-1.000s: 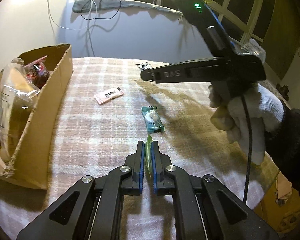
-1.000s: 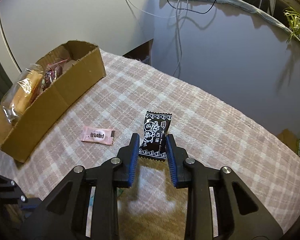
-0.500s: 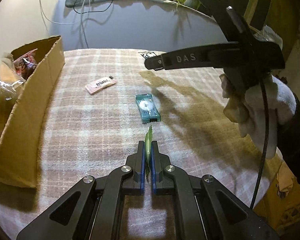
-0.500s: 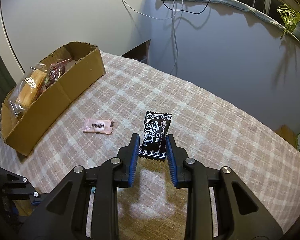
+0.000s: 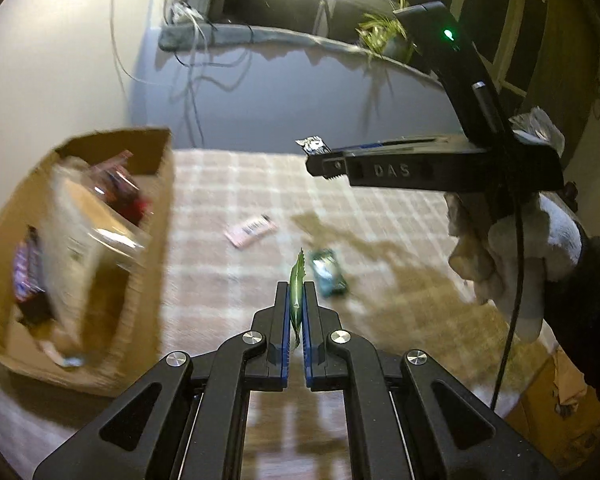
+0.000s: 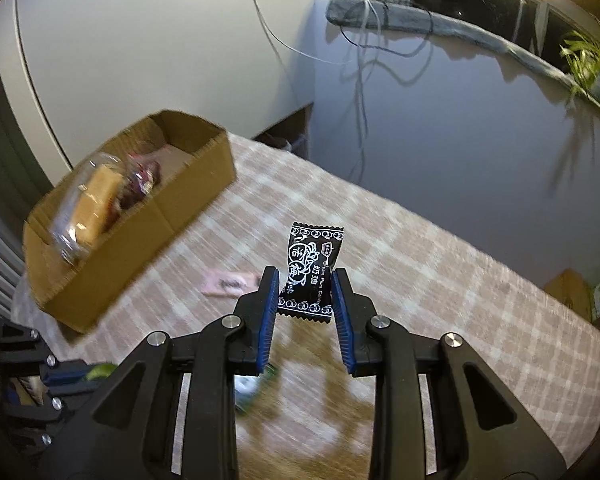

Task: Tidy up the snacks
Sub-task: 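Carry the lime-green candy and black packet over the cardboard box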

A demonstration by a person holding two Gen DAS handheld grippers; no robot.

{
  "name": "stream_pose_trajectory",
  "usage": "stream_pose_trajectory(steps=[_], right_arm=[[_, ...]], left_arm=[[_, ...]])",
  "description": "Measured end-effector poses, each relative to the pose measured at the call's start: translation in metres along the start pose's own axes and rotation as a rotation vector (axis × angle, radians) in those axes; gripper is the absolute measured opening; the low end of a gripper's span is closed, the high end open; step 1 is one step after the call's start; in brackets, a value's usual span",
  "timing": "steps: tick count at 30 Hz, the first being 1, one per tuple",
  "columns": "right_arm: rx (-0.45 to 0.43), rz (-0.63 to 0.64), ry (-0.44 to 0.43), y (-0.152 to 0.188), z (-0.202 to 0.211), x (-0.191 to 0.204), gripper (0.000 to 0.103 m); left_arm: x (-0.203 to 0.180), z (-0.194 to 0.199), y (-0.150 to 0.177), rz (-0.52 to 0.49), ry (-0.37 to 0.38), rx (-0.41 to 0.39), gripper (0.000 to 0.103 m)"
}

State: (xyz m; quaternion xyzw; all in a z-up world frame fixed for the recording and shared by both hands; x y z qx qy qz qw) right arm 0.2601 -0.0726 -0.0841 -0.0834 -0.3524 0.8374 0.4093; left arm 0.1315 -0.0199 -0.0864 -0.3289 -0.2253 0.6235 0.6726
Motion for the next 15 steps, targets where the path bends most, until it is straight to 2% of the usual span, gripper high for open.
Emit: stream_pose_trajectory(steps=[10,15], right_arm=[[-0.017,0.068,-0.075,-0.049,-0.020,0.054,0.028],[-0.008,0.099,-0.111,-0.069,-0.040,0.081,0.028]], left_arm=[[0.074,0.017,-0.026,0.061,-0.092,-0.049,0.004],[0.097,0.022,-0.033,0.083,-0.097,-0.066,0.004]])
Point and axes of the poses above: each gripper's, at about its wrist camera, not at the fingertips, and z roughly against the way its jaws point, x to its left, y to its underside, the point moved 9 cm from there along -z, roughly the way its jaws point, and after that the axes turned 9 degrees about -y, right-handed, at the moved point
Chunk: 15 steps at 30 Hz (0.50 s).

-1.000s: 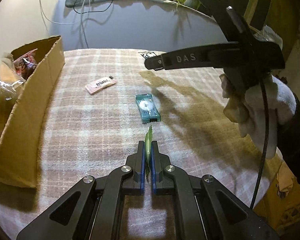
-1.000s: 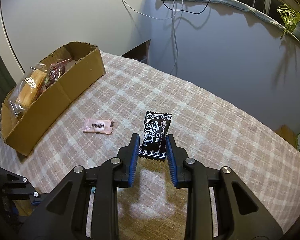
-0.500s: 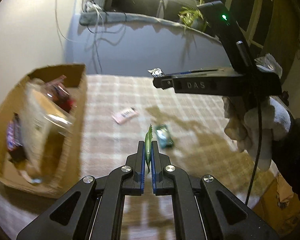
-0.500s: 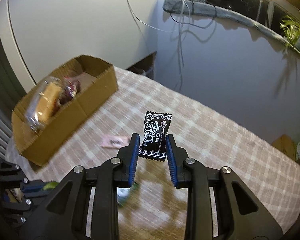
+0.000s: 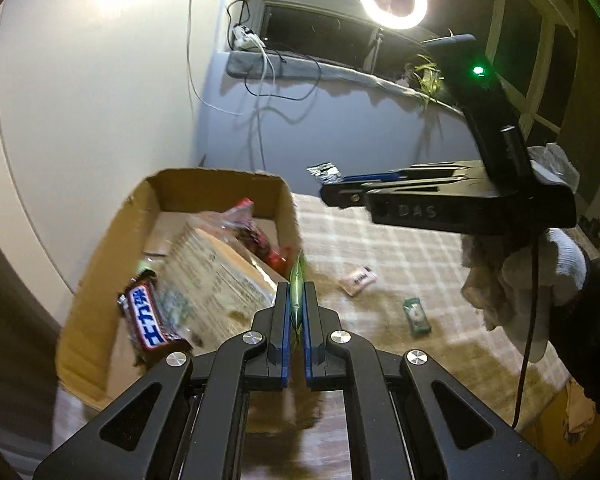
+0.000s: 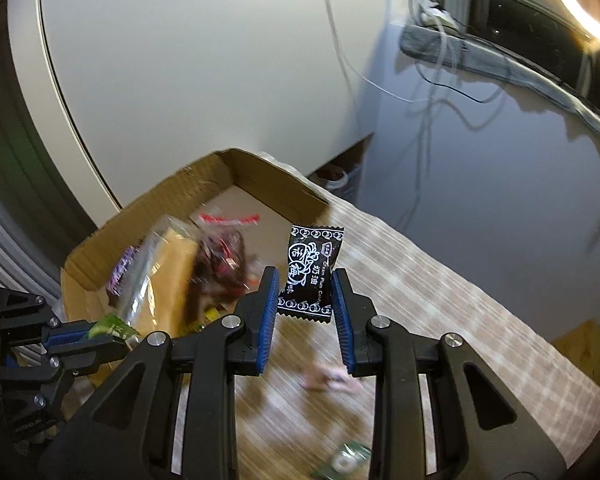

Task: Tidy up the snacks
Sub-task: 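Carry the lime-green candy and black packet over the cardboard box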

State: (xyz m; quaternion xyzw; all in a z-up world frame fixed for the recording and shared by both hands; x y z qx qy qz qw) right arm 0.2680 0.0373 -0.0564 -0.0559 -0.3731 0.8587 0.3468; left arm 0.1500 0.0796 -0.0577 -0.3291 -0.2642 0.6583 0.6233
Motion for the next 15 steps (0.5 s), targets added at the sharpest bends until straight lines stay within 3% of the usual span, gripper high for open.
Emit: stream_pose_trajectory(steps=[6,15], right_arm=[[0.009,0.028,-0.027,-0.020,-0.023,0.023,0.028],[0.041,0.033,-0.046,-0.025,-0.050,0.029,0.028]], left_arm=[[0.010,0.002,-0.010,0.050,0.048,-0.003,0.004],[0.032,-0.007,-0.014,0.074,-0.001,-0.007,0.004]])
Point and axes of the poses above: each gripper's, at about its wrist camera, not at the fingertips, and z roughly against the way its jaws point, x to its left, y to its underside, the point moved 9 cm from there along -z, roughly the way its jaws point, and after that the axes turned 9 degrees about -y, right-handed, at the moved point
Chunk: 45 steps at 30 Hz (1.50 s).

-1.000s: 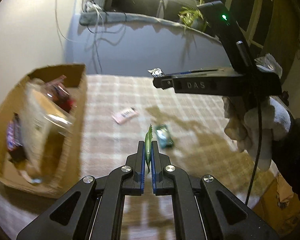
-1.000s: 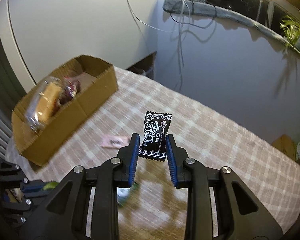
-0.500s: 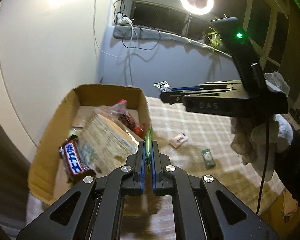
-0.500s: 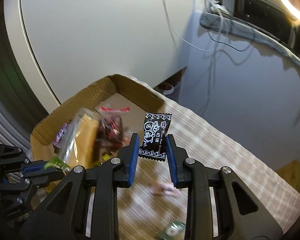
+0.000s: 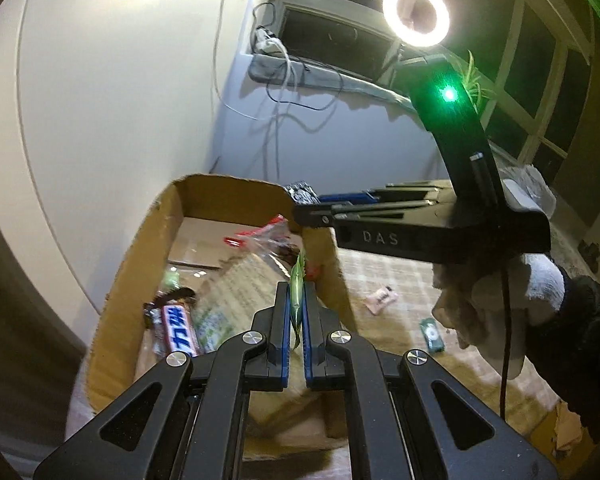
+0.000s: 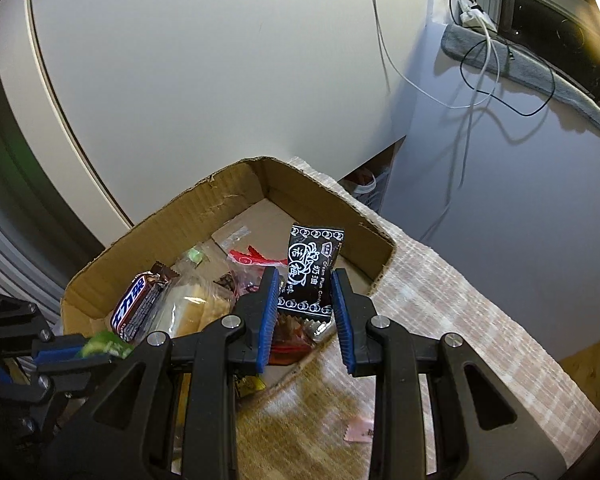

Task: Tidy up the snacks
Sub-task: 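Carry the lime-green candy and black packet over the cardboard box, then open both grippers to drop the candies into the box, then move both grippers back toward the pink and teal candies on the table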

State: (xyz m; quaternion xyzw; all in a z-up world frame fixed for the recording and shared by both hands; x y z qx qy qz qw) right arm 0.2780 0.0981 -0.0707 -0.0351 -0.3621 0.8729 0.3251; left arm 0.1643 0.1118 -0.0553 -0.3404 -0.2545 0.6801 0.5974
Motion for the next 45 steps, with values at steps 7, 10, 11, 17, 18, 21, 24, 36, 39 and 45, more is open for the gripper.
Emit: stream_pose_trajectory(steps=[7,10,11,17,18,21,24,36,39,45], right_arm=[[0.013,0.005,-0.017,-0.010,-0.012,0.005,0.028],[0.018,0.010,-0.018,-0.013,-0.017,0.007,0.028],[0.020,0.010,-0.021,-0.013,-0.018,0.008,0.028],[0.026,0.014,-0.029,-0.015,-0.023,0.012,0.028],[0.025,0.013,-0.031,-0.015,-0.023,0.012,0.028],[0.021,0.014,-0.034,-0.016,-0.021,0.014,0.036],[0.004,0.028,-0.026,-0.018,-0.016,0.017,0.066],[-0.035,0.033,0.012,-0.011,0.019,0.015,0.085],[-0.040,0.024,0.027,-0.002,0.035,0.006,0.087],[-0.041,-0.006,0.061,0.031,0.070,-0.025,0.091]], left_arm=[[0.026,-0.005,-0.012,0.008,-0.083,-0.020,0.004],[0.032,-0.011,-0.012,0.006,-0.093,-0.008,0.004],[0.033,-0.012,-0.012,0.004,-0.100,-0.008,0.004],[0.038,-0.012,-0.012,0.010,-0.114,-0.010,0.015],[0.038,-0.012,-0.012,0.011,-0.116,-0.012,0.016],[0.037,-0.010,-0.012,0.008,-0.117,-0.013,0.016],[0.036,-0.009,-0.011,0.002,-0.128,-0.015,0.023],[0.021,0.012,-0.012,0.000,-0.124,-0.051,0.046],[0.012,0.017,-0.008,-0.001,-0.106,-0.052,0.046],[-0.019,0.024,-0.002,-0.028,-0.055,-0.055,0.046]])
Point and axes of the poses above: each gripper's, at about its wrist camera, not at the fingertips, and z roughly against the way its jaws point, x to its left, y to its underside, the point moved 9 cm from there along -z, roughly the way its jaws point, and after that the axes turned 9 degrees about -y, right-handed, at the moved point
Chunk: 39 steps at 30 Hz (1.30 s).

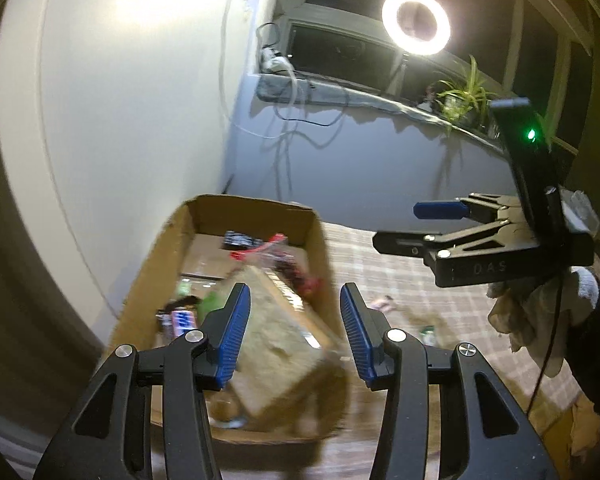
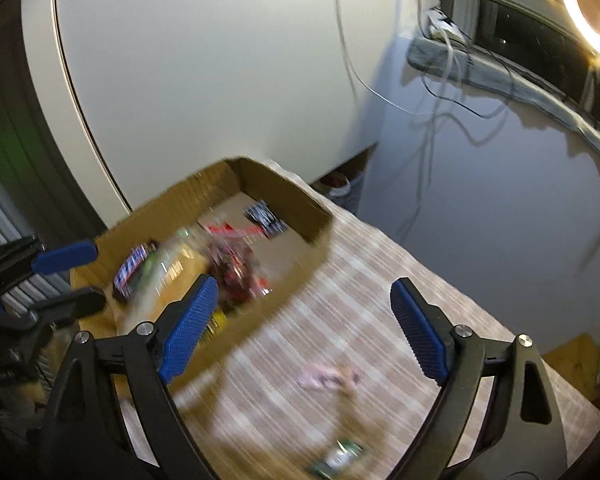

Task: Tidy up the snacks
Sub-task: 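Move both grippers back toward the pink and teal candies on the table, then grasp the teal candy with the left gripper while the right gripper grasps the pink candy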

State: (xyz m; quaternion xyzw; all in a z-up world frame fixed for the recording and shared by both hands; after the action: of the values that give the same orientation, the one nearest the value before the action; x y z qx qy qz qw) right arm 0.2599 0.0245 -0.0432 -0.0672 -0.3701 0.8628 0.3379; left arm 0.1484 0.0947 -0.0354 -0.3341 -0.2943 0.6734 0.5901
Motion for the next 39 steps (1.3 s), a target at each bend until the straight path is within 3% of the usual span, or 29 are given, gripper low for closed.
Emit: stream_pose_trajectory(steps=[10,16,21,26,33,39], right_arm=[[0.072,-0.067,0.023,0.076,0.021,-0.048,0.091],[0.079,-0.074,-0.009,0.091,0.019,-0.065,0.088],[0.107,0.039,-0.100,0.086,0.004,-0.055,0.081],[0.184,0.205,-0.180,0.085,-0.022,-0.040,0.062],[0.230,0.344,-0.274,0.088,-0.050,-0.026,0.051],[0.232,0.402,-0.321,0.084,-0.061,-0.019,0.050]], left_arm=[[-0.072,0.000,0.020,-0.071,0.107,0.044,0.045],[-0.109,-0.007,0.045,-0.090,0.169,0.109,0.040],[-0.129,-0.022,0.067,-0.103,0.195,0.165,0.034],[-0.140,-0.039,0.079,-0.100,0.187,0.203,0.030],[-0.151,-0.065,0.087,-0.095,0.166,0.243,0.030],[-0.159,-0.078,0.093,-0.116,0.148,0.262,0.030]])
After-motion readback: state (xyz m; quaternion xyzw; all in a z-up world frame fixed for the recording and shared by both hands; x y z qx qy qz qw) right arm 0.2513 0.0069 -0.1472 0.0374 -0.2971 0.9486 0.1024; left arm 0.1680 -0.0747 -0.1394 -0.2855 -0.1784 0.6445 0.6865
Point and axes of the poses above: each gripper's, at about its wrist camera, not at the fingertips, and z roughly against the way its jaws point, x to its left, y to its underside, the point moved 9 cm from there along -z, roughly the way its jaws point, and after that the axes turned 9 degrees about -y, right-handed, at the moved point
